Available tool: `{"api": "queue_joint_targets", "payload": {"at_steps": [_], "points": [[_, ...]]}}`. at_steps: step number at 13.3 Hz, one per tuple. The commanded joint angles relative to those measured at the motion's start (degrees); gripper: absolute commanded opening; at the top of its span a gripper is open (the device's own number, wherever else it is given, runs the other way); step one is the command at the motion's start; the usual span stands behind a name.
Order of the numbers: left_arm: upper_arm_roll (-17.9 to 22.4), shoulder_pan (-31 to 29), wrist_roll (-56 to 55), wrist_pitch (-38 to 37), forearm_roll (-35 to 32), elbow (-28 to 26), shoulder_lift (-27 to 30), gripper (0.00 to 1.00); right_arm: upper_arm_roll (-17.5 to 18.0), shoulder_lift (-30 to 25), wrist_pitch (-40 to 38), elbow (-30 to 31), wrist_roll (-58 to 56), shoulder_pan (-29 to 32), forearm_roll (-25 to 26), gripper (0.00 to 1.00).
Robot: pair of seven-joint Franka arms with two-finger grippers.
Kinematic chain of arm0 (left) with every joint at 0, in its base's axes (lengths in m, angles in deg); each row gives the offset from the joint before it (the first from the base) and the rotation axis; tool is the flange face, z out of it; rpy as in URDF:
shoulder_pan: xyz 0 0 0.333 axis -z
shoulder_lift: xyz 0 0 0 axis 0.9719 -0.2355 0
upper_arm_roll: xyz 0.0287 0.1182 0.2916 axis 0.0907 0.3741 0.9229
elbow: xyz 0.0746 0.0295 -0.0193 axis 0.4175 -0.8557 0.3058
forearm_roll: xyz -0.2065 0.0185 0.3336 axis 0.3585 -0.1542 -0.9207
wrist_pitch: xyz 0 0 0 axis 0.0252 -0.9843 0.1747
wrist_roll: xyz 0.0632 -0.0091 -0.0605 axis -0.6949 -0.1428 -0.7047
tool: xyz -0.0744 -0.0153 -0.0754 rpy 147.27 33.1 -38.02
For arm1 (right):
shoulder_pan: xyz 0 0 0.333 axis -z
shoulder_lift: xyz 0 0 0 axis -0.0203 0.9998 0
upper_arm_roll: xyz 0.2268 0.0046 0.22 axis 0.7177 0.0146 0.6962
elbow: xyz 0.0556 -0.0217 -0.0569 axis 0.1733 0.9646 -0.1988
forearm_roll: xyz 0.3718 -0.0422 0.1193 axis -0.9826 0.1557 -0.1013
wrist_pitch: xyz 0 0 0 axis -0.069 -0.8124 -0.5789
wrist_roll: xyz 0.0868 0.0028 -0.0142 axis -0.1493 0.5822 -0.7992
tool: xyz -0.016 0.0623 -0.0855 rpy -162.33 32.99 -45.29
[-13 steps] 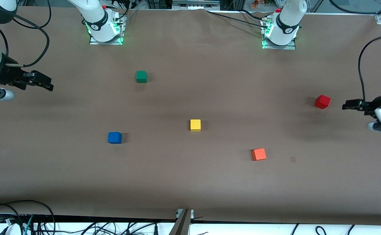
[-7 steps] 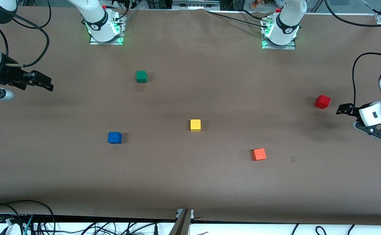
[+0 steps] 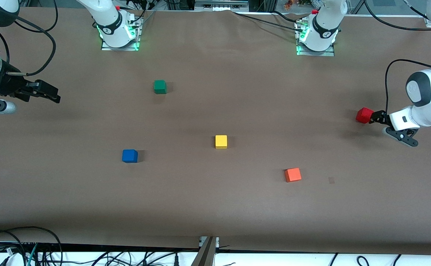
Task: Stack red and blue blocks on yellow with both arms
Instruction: 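Lower the left gripper onto the red cube and close it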
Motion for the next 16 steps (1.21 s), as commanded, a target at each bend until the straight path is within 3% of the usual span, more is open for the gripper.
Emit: {"api": "queue_joint_targets", "payload": {"at_steps": [1, 9, 14, 16], "points": [[-0.97, -1.60, 1.03, 7.87, -1.18, -9.47, 4.58, 1.00, 0.80, -0.65, -0.66, 0.14, 0.29, 0.85, 0.11, 1.00], [-1.05, -2.48, 0.77, 11.92, -0.92, -17.31, 7.23, 1.00, 0.80, -0.65, -0.57, 0.14, 0.38, 0.85, 0.11, 1.00], [-0.97, -3.45, 1.03, 14.66, -0.92, -19.25, 6.79, 1.00, 0.80, -0.65, -0.66, 0.14, 0.38, 0.85, 0.11, 1.00], [-0.97, -4.32, 1.21, 14.66, -0.92, -19.25, 6.00, 0.71, 0.80, -0.65, -0.66, 0.14, 0.38, 0.85, 0.11, 1.00]]}}
